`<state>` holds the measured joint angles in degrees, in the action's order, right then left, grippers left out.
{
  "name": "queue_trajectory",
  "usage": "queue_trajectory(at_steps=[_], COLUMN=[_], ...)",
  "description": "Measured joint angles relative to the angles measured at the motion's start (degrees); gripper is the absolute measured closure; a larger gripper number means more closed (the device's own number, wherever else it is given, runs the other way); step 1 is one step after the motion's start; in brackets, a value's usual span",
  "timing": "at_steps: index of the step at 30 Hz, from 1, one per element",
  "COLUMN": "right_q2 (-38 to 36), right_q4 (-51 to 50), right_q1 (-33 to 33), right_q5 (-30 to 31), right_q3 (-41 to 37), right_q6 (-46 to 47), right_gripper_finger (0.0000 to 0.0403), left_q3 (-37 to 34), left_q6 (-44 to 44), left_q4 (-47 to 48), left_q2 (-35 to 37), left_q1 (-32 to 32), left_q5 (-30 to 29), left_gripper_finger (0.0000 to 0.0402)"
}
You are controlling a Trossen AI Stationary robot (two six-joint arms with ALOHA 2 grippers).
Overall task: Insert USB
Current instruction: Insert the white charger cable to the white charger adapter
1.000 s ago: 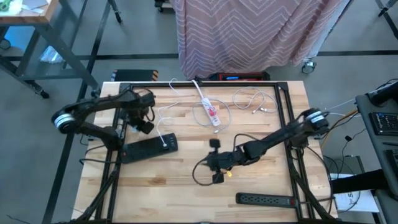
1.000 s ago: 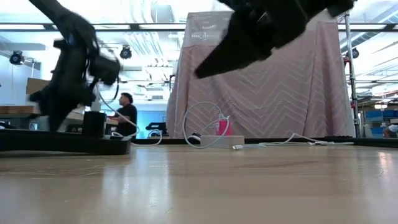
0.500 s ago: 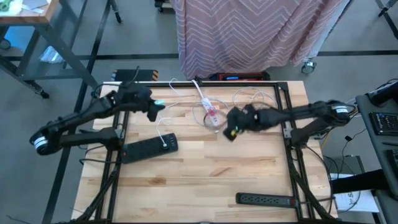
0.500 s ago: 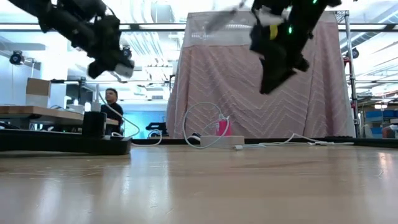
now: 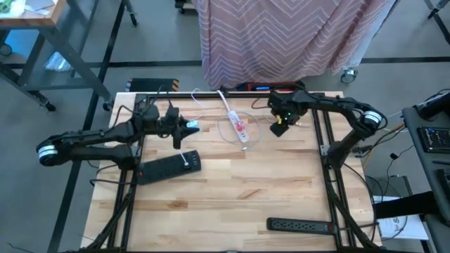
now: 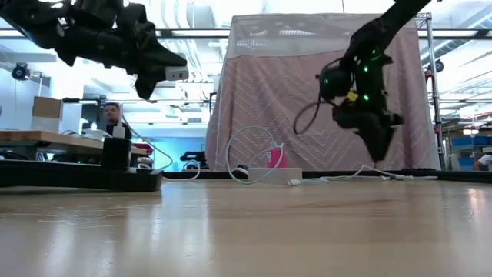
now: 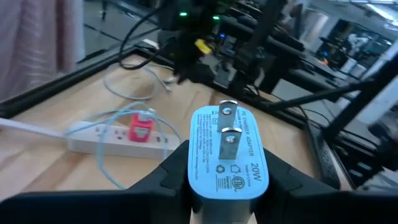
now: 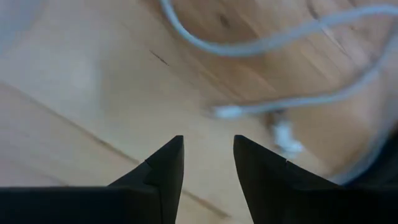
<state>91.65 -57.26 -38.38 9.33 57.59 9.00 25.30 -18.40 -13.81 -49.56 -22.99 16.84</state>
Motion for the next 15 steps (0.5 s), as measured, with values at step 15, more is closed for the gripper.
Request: queue_trajectory(at_steps=[15], right_q2=[4.16], right_q4=[-7.18], right_q1=[-8.20], right_q5=[6.98], right_q3=[0.12], right_q6=[-9.67], right_gripper_finger=[0.0227], left_q3=[1.27], left_q6=[4.10], left_q4=[1.04], left_q2=[-0.13], left_q1=[1.69], left_q5=[0.20], left_gripper_finger=[0.0303])
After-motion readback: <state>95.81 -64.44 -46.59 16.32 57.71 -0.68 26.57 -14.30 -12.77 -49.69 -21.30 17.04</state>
